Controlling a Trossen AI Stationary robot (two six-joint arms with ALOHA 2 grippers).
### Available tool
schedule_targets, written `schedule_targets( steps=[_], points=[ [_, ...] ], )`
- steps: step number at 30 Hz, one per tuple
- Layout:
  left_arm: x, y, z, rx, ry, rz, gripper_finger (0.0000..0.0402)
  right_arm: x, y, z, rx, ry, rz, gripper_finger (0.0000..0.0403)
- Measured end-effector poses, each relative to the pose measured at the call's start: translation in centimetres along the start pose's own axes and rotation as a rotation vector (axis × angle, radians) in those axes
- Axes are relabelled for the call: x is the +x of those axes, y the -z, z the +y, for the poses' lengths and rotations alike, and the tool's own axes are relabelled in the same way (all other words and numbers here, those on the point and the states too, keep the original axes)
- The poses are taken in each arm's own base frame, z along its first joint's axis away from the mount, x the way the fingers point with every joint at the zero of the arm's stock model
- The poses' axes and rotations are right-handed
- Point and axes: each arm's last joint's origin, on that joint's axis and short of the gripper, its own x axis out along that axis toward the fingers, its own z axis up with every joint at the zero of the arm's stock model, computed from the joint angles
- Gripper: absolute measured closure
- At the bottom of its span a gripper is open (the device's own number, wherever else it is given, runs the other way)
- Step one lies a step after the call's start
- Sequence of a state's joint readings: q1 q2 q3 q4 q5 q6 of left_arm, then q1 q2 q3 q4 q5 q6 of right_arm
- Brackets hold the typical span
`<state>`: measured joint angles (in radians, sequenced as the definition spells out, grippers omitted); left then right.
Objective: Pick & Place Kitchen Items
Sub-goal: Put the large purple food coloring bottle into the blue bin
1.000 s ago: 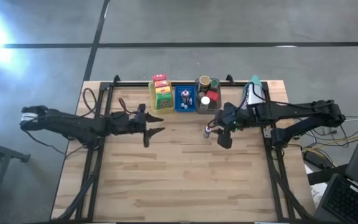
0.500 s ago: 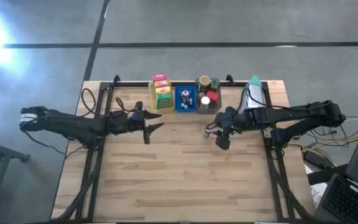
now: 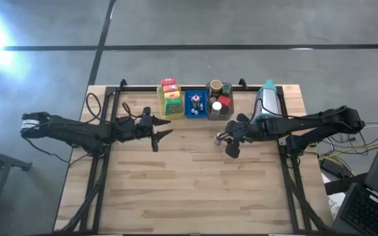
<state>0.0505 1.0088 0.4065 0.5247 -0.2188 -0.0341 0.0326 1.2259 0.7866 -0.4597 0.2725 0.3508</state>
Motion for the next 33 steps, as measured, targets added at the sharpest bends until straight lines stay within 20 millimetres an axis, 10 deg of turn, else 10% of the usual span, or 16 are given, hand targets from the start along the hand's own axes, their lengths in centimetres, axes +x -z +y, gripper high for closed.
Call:
schedule_targets(
  steps=[18,33],
  points=[
    [0.0,0.0,0.0,-0.005,0.0,0.0,0.0211,1.9,1.8,-0.7,0.077,0.007,-0.064,0.0231],
    [0.0,0.0,0.0,-0.004,0.0,0.0,0.0211,2.8,2.3,-1.3,0.142,0.029,-0.074,0.0146]
  ],
)
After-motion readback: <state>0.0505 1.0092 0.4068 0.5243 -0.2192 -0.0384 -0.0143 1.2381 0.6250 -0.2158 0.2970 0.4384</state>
